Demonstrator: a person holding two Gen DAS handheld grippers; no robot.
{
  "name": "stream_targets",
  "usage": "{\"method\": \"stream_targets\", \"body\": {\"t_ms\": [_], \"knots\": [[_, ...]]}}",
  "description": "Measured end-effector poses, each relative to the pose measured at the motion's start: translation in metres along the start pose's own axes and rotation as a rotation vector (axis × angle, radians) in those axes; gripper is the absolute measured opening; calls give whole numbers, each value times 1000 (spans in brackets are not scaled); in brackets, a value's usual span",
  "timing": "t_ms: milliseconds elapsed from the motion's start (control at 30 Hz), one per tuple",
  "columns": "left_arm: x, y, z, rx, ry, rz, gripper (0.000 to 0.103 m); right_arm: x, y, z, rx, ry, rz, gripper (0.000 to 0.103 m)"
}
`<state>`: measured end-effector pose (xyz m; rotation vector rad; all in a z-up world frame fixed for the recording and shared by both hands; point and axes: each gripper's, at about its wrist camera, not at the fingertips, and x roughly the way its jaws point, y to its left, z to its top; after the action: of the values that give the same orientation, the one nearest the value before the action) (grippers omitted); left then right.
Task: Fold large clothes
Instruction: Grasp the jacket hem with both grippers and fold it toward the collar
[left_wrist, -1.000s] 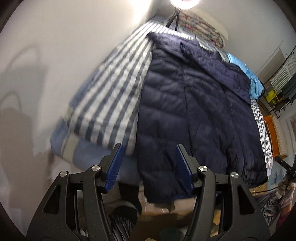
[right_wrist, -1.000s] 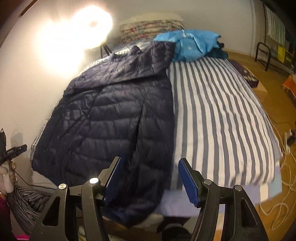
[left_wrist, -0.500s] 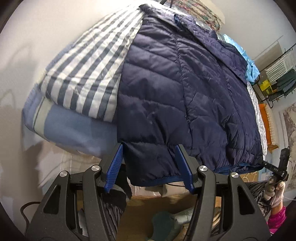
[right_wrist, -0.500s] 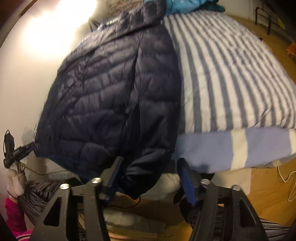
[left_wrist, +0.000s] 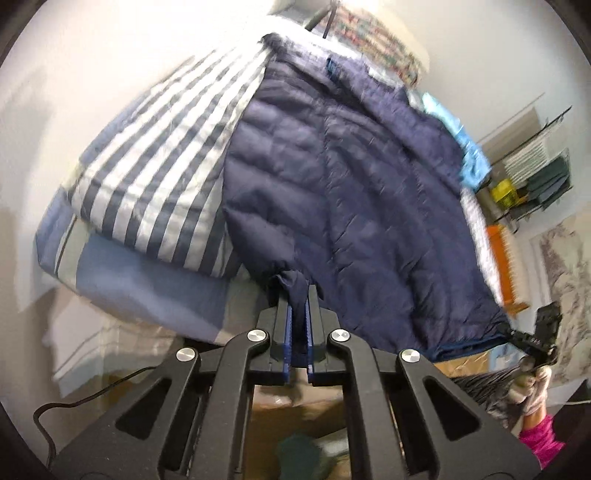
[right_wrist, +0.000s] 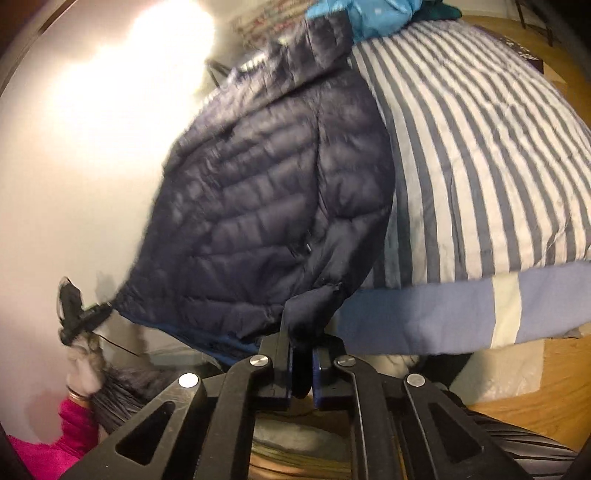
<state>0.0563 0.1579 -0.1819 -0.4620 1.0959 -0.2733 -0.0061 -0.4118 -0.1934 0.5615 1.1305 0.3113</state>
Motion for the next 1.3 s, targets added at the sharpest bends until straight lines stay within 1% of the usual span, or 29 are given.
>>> {"method": "stream_targets", "body": {"t_ms": [67, 167, 367, 467, 567, 633, 767, 967, 1200, 1300], "knots": [[-13, -4, 11, -11, -44, -29, 3, -12, 3, 8, 9, -44, 19, 4], [-27, -11, 28, -12, -97, -54, 3, -23, 11, 21, 4, -88, 26, 4], [-37, -37, 68, 33, -186, -52, 3, -36, 27, 54, -8, -170, 25, 3], [-39, -50, 88, 55, -221, -67, 3, -39, 38, 73, -30, -207, 8, 3], [-40, -66, 114, 93, -269, -39, 3, -39, 47, 91, -51, -237, -18, 3], [-36, -73, 132, 95, -284, -46, 3, -38, 50, 107, -49, -260, -33, 3], [-21, -85, 166, 90, -303, -34, 3, -37, 49, 134, -35, -300, -51, 3], [6, -90, 213, 49, -332, -13, 3, -30, 56, 183, -26, -363, -97, 3], [35, -95, 259, 46, -347, 35, 3, -2, 64, 245, -29, -403, -168, 3], [52, -97, 280, 53, -346, 64, 3, 14, 64, 270, -26, -401, -189, 3]]}}
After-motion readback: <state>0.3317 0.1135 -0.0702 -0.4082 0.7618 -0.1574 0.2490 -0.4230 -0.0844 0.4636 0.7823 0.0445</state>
